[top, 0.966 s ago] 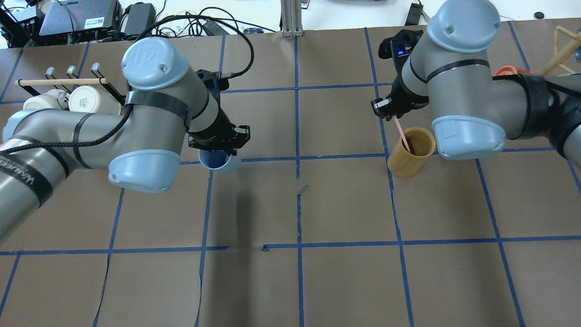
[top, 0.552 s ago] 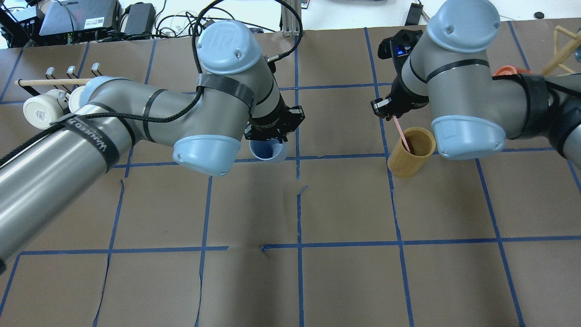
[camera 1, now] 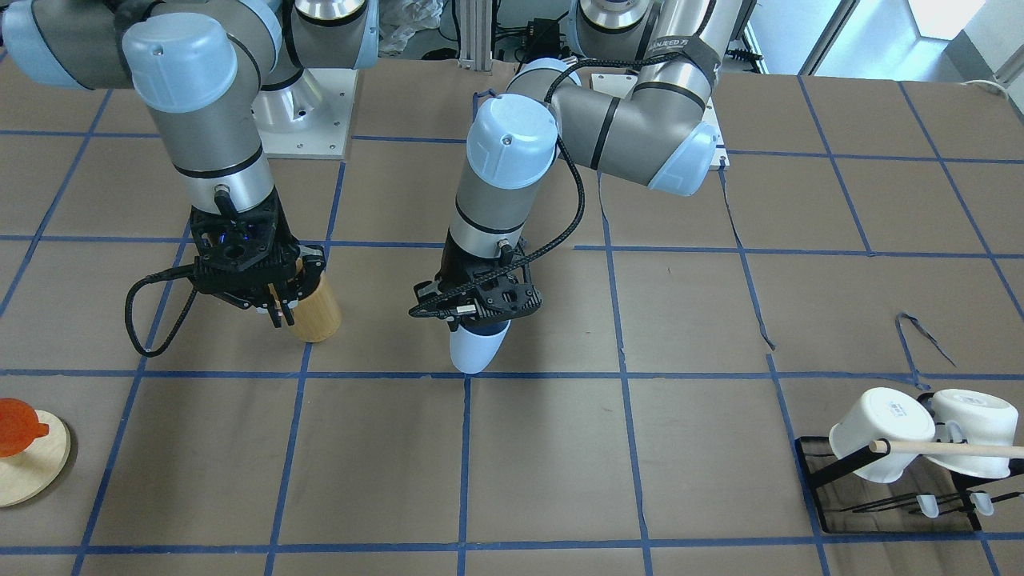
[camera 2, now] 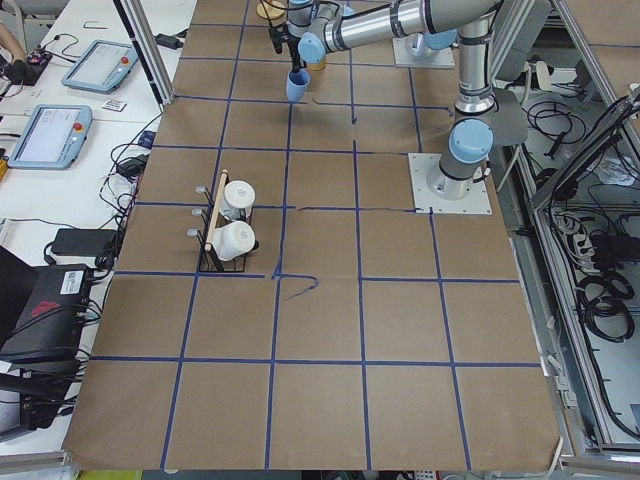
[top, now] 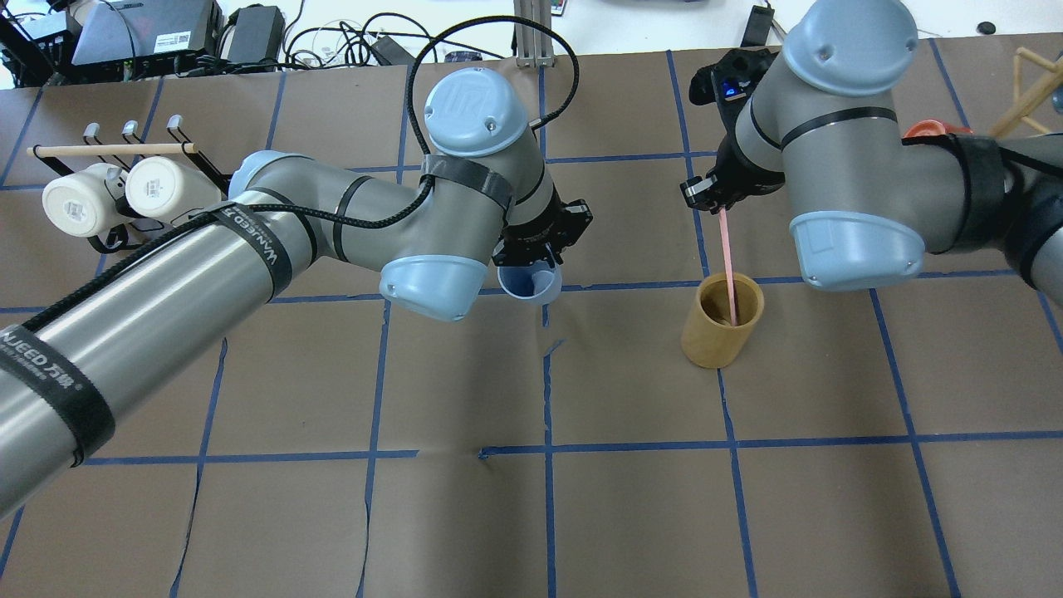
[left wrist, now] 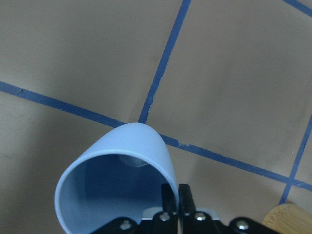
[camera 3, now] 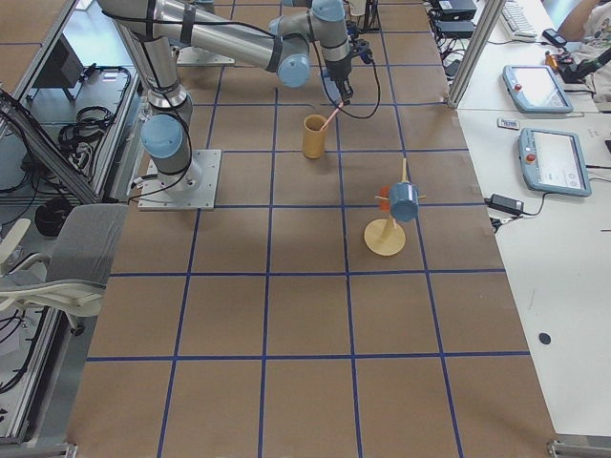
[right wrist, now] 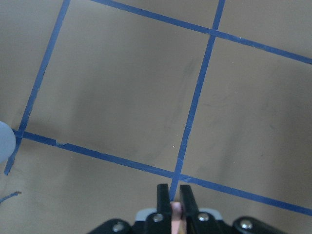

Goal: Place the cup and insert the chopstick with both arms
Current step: 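Carry the blue cup to table center with the left while the right lifts the chopstick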

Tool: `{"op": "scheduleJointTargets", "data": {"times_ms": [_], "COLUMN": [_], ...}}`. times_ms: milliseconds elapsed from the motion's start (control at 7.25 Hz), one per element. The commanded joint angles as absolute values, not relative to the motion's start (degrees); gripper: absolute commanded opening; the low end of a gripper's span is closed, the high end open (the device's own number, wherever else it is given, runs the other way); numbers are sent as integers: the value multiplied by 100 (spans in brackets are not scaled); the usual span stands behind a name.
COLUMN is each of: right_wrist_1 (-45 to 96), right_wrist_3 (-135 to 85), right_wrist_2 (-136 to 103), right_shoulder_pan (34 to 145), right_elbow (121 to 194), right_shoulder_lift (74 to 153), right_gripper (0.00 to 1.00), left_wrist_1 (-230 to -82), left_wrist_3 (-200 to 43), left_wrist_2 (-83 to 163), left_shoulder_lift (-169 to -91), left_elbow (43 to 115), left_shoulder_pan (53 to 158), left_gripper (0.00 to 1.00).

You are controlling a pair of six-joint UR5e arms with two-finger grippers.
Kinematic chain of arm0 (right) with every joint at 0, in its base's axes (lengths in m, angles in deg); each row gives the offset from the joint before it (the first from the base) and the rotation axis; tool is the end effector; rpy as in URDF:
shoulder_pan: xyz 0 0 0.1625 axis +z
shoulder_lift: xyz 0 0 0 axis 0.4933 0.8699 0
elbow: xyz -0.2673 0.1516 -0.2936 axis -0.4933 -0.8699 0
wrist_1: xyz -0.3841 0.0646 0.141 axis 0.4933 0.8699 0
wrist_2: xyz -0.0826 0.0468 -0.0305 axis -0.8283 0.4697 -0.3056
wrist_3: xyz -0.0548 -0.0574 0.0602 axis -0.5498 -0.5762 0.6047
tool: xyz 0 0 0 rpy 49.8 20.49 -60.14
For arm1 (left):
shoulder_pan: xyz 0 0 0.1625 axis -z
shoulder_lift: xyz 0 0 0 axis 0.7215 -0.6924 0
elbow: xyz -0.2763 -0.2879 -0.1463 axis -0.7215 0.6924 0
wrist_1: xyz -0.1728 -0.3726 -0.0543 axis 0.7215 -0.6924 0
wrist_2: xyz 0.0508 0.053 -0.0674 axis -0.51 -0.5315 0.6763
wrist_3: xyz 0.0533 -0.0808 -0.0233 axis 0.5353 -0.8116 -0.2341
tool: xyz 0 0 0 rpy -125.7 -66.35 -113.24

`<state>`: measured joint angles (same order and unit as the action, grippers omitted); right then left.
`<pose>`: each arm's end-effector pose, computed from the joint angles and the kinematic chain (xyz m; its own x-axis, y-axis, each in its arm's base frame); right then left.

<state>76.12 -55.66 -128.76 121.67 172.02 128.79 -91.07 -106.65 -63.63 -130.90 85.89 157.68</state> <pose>0.1536 -0.5165 0.3678 -0.9594 -0.2769 0.0534 -0.2812 0.9251 -0.2552 -0.3598 -0.5128 0.2901 -0.9145 -0.3446 0.2119 -0.3586 0.9330 -0.0300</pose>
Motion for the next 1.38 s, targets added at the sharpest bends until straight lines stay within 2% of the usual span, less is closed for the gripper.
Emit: {"op": "scheduleJointTargets", "data": {"times_ms": [0, 138, 276, 414, 966, 1241], "right_wrist_1": [7596, 7569, 7560, 7569, 7578, 7543], "right_wrist_3": [-5570, -5579, -5666, -5919, -6448, -6440], "right_wrist_2": [-12881, -12898, -12933, -12934, -12872, -12872], "right_shoulder_pan": [12158, 12158, 12149, 12132, 12105, 12105], "right_elbow": [17060, 17016, 17007, 16998, 16736, 16489], "right_shoulder_lift": [12886, 12895, 12913, 12948, 12948, 12974], "right_gripper": [0, 0, 0, 0, 0, 0], "left_wrist_1": [-9090, -9107, -9081, -9072, -8932, -9044], "left_wrist_3": [-10655, -10655, -10681, -10690, -10646, -9998], "left_wrist_2": [-6365, -6365, -6365, -6365, -6365, -6400], "left_shoulder_lift": [-13202, -13237, -13281, -13307, -13334, -13089], "left_elbow": [8591, 8609, 8600, 8600, 8565, 8163], "left_shoulder_pan": [15771, 15771, 15771, 15771, 15771, 15527], "left_gripper": [20, 74, 97, 100, 100, 100]}}
